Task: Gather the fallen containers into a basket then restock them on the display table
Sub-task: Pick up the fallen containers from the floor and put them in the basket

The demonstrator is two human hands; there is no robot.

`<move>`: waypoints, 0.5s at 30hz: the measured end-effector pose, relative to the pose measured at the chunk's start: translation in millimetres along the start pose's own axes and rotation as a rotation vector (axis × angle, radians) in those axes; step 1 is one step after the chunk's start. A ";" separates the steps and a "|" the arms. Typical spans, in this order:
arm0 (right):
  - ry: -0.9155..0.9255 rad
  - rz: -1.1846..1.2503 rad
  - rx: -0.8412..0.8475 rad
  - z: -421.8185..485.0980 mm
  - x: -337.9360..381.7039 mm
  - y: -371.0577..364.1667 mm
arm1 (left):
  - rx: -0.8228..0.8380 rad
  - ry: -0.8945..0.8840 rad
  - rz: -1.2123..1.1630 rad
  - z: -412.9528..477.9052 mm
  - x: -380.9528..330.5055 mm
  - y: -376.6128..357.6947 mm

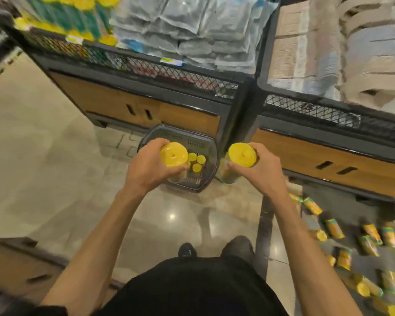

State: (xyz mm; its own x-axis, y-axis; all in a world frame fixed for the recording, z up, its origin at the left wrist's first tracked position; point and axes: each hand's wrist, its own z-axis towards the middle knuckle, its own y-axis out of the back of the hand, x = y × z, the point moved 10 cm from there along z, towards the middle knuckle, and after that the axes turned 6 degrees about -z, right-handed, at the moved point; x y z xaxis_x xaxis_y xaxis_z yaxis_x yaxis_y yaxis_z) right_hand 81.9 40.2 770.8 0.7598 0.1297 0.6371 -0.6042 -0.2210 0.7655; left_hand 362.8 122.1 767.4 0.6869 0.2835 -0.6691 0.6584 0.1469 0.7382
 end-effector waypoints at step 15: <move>0.083 -0.068 0.275 152.3 73.4 -147.9 | 0.011 0.204 0.064 111.5 133.0 31.6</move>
State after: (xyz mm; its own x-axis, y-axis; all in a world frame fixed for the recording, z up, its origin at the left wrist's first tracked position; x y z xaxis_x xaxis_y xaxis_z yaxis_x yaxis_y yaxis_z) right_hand 263.7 -64.8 690.7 0.7670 0.2295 0.5992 -0.4565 -0.4612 0.7609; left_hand 509.3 58.8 692.2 0.6518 0.4779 -0.5889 0.6196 0.1121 0.7768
